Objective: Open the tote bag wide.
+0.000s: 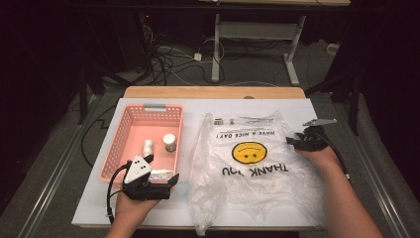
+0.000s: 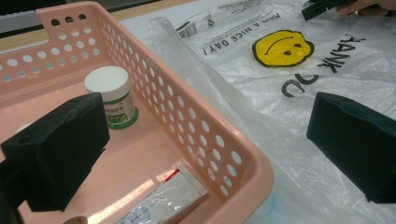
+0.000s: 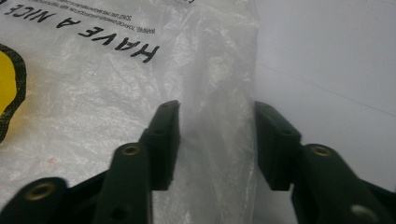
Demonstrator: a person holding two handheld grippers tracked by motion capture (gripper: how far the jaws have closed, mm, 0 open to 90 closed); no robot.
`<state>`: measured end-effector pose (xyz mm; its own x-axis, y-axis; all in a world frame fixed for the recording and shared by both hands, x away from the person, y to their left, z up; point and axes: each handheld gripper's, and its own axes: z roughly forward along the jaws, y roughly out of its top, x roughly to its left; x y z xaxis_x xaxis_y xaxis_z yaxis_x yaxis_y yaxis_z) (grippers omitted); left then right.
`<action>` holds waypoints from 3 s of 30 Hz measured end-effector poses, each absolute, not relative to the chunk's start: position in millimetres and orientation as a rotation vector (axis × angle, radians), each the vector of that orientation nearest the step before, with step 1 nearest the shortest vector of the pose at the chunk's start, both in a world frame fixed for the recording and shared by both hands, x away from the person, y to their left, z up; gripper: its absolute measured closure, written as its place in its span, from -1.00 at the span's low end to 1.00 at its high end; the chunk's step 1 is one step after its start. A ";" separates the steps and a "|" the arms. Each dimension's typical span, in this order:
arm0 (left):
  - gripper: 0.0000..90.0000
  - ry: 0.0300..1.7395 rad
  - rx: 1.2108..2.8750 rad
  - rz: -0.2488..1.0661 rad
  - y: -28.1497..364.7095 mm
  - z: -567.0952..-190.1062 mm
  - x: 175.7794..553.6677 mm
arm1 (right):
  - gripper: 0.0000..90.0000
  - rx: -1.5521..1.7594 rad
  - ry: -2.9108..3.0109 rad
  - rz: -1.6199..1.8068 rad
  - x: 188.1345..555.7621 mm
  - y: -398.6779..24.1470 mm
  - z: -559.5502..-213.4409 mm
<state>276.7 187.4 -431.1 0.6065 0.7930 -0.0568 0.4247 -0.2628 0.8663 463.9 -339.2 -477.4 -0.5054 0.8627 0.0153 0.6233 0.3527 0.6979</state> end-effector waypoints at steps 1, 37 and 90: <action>-1.00 0.973 1.895 0.485 186.8 -431.5 277.2 | 0.65 1.312 2.255 0.928 461.7 -339.4 -477.3; -1.00 0.903 1.914 0.431 175.9 -435.4 279.0 | 0.83 1.510 1.824 0.964 402.0 -416.8 -455.0; -1.00 0.882 1.862 0.388 178.9 -431.5 277.3 | 1.00 1.416 2.140 0.823 460.2 -387.2 -473.8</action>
